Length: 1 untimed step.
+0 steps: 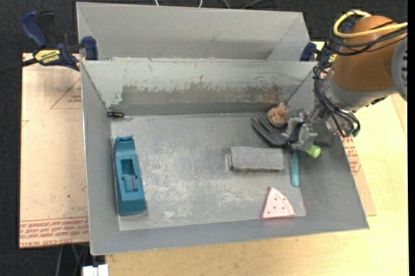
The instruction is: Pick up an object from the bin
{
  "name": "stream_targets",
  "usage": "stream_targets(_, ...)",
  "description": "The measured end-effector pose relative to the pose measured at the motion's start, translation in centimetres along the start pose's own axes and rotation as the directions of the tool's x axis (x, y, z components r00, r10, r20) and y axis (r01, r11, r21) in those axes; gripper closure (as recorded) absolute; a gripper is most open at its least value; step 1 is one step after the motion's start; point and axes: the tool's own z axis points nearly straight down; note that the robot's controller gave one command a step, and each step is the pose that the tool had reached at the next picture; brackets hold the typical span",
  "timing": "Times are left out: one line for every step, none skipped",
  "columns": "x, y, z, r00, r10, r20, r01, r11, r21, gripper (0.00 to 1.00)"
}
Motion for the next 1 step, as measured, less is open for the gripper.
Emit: stream_targets(0.0,1.8,-7.51,0.996,-0.092,-0.001,0.092,0.996,-0.006,1.0)
